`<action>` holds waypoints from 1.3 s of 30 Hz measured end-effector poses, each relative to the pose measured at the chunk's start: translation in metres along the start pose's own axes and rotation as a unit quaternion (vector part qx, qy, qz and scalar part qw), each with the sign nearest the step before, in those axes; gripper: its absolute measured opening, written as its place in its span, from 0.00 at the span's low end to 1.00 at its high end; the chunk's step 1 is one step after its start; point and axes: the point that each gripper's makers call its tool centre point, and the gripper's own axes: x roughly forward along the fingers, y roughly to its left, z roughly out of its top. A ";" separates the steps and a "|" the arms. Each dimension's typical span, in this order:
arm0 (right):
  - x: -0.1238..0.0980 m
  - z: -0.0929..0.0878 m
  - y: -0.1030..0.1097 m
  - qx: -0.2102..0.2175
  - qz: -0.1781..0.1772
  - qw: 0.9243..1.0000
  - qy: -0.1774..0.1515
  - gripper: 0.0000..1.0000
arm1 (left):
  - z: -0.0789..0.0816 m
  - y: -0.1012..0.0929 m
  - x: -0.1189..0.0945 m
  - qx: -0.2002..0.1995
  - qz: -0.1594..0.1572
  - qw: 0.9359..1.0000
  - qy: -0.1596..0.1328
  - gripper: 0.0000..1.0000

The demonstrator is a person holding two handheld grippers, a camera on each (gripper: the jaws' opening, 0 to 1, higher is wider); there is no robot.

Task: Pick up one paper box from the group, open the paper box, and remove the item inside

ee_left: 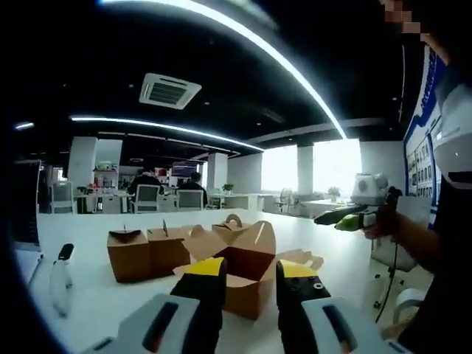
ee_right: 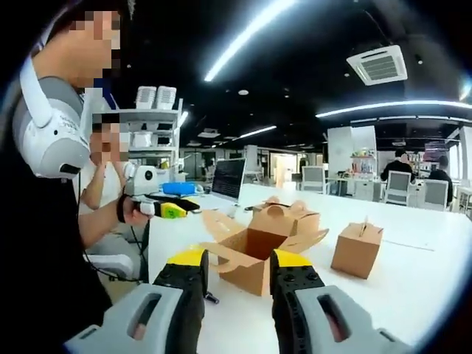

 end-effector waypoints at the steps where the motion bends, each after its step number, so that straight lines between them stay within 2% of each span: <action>1: 0.001 -0.002 -0.001 0.001 0.001 1.000 0.003 0.33 | 0.000 0.001 0.000 0.001 0.001 1.000 0.000 0.29; 4: 0.002 -0.007 -0.003 -0.002 0.000 1.000 0.013 0.33 | -0.003 0.005 0.002 0.005 0.004 1.000 0.006 0.29; 15: 0.006 -0.015 -0.006 -0.001 0.002 1.000 0.016 0.33 | -0.011 0.008 0.005 0.002 0.010 1.000 0.016 0.29; 23: 0.007 -0.018 -0.020 0.027 -0.012 1.000 -0.002 0.33 | -0.019 0.015 0.007 -0.014 0.016 1.000 0.017 0.29; 28: 0.007 -0.018 -0.023 0.024 -0.021 0.999 -0.001 0.32 | -0.015 0.015 0.010 -0.011 0.012 1.000 0.011 0.29; 39: 0.013 -0.009 -0.020 0.009 -0.012 1.000 -0.006 0.32 | -0.005 0.010 0.010 -0.005 0.002 1.000 0.002 0.29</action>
